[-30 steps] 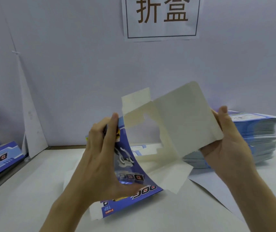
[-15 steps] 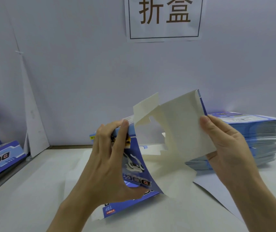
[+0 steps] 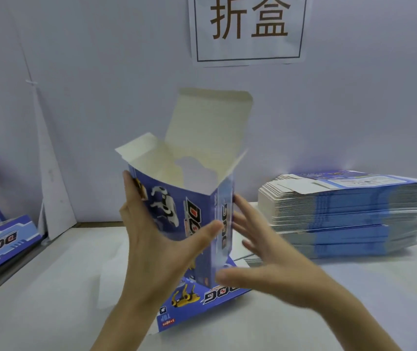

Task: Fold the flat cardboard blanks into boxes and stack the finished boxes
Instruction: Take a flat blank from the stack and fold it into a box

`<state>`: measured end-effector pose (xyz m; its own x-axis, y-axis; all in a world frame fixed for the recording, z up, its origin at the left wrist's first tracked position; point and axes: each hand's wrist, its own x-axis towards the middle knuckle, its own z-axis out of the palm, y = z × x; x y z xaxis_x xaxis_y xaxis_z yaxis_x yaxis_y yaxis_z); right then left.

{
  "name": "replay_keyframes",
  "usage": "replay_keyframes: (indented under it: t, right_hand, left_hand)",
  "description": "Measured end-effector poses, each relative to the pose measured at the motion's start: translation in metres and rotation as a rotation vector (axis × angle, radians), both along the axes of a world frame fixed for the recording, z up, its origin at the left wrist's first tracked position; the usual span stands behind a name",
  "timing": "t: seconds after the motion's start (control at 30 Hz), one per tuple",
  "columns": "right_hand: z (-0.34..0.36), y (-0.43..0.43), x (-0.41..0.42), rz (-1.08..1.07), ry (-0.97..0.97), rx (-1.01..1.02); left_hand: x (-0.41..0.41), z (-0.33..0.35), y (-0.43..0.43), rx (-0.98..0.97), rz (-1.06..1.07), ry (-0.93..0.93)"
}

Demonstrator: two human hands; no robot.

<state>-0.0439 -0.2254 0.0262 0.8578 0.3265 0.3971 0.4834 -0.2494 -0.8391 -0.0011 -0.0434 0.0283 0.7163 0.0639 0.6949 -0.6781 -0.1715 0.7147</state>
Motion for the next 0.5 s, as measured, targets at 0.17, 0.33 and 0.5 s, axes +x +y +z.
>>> replay_keyframes:
  t: [0.17, 0.33, 0.5]
  right_hand:
    - [-0.012, 0.013, 0.012, -0.176, -0.113, 0.218]
    - [-0.001, -0.014, 0.013, -0.101, 0.112, 0.437]
    - [-0.004, -0.018, 0.016, -0.145, 0.146, 0.455]
  left_hand:
    - [0.001, -0.004, 0.0, 0.014, -0.095, 0.07]
    - [0.014, -0.006, 0.007, 0.042, -0.354, 0.243]
    - [0.017, -0.013, -0.001, -0.068, -0.433, 0.336]
